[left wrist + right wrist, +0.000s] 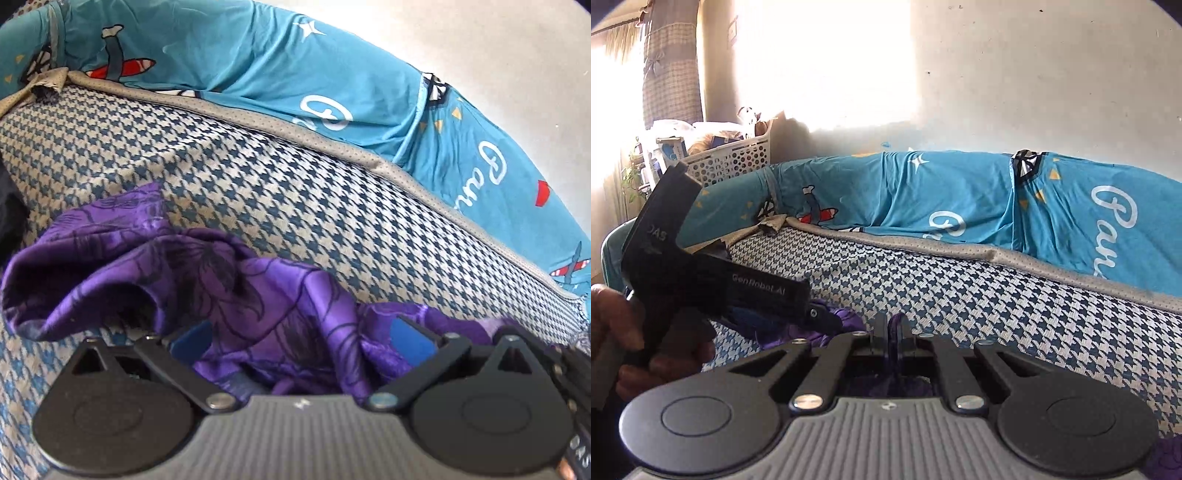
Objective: Fold clothes
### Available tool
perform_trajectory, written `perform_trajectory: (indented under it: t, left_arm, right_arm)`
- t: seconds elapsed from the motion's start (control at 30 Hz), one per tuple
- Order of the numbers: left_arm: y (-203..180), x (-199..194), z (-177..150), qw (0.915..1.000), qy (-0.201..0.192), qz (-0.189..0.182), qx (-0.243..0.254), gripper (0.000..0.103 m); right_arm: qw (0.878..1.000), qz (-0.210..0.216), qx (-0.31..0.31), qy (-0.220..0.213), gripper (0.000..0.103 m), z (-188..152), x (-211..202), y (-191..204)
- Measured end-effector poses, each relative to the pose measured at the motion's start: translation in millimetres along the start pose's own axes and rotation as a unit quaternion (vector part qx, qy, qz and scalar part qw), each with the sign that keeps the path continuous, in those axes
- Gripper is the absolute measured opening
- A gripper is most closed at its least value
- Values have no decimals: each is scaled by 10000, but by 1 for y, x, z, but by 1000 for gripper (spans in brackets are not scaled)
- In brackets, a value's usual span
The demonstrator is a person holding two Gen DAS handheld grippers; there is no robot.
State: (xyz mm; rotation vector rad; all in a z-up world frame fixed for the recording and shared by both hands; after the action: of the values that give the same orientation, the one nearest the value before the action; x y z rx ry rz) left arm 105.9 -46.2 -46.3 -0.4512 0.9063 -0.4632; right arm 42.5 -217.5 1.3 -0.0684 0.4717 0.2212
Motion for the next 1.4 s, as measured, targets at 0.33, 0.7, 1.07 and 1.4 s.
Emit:
perform_trajectory:
  t: [0.33,0.7,1.07,1.4]
  left_arm:
    - [-22,25,-13,9952,553,64,808,103]
    - [-20,28,-5,9970,509,145,565,103]
    - [-39,23,21,9953,389,-856,215,103]
    - [-49,47,9,9945,599,-829,240,103]
  right_arm:
    - [9948,-103,986,249,6,12,25,-44]
    - [9870,847,1139,759,68,-10,-6,-50]
    - [9890,1054,-339,978,77,-52,-23,-2]
    - [9945,474,-34,938,77,-56,9,2]
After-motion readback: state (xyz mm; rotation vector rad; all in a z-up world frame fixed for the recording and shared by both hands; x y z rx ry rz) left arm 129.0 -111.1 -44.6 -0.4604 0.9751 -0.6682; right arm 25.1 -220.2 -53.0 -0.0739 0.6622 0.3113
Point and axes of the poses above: each gripper's, at about its wrist camera, not at the fingertips, and x roughly the way its jaws point, y to its left, z to its top, the point moved 7 cm from there along x, roughly the way its jaws point, and after that the axes turned 15 degrees about -z, right-handed, at the moved point
